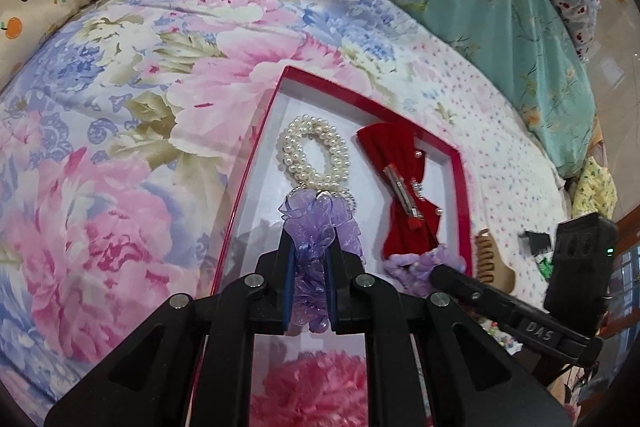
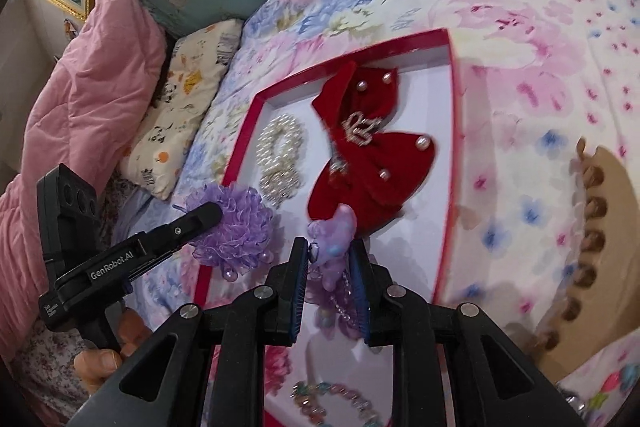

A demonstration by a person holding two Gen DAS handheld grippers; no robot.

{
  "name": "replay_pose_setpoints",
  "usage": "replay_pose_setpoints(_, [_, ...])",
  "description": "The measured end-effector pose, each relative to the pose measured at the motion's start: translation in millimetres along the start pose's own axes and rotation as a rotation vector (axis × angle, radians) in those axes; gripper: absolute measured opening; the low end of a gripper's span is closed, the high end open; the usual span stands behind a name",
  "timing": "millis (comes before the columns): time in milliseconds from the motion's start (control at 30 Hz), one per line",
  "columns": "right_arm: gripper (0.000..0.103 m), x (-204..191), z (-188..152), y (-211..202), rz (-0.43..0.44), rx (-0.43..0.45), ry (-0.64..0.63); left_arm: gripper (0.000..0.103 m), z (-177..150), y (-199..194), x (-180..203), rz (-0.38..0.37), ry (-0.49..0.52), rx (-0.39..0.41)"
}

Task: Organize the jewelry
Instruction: 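Carry both purple scrunchies into the tray and release them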

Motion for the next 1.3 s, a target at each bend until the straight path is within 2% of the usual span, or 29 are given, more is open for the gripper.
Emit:
replay_pose_setpoints(300, [0.025,-1,7,0,-0.065,0.031,-0.054,0.013,-3,19,-2,0.038,0.008,-0.042])
replay_pose_setpoints(400, [0.027,-1,7,1,-0.071,0.033,-0.054,0.018,-3,19,-2,0.048,0.008,-0.044])
replay_pose_setpoints(467, [0.029,-1,7,1,-0.072,0.031,-0.048,0.03,-3,16,-2,0.052,0.009,-0.042])
replay_pose_setpoints(533, [0.033,-1,8,0,-0.074,0.029,-0.048,0.036,-3,13,0,0.056,0.013,-0.035])
replay_pose_setpoints(567, [0.039,-2,8,0,-0.076,0.029,-0.05,0.037,-3,12,1,0.056,0.016,-0.033])
replay_pose_setpoints(600, [0.039,-2,7,-2,-0.074,0.031,-0.052,0.037,-2,12,2,0.054,0.017,-0.034])
replay_pose_setpoints(733, [0.043,-4,6,-5,-0.078,0.035,-0.056,0.052,-3,8,4,0.064,0.023,-0.034])
replay_pose_setpoints(933, [0.051,-6,4,-20,-0.082,0.06,-0.053,0.055,-6,-7,11,0.049,0.028,-0.015])
replay_pose_setpoints(1000, [0.051,-7,3,-27,-0.077,0.07,-0.054,0.06,-8,-14,14,0.048,0.035,-0.002])
replay_pose_setpoints(1300, [0.052,8,-16,-64,-0.071,0.115,-0.001,0.06,-19,-33,33,0.025,0.043,0.011])
Point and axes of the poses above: each gripper's, at about its wrist camera, not at the fingertips, and y roughly the way its jaws point, x to its right, z to its top, the point moved 1 cm from there along y, roughly the way its jaws point, and after that the axes turned 11 degrees about -z, right-handed, at the moved point
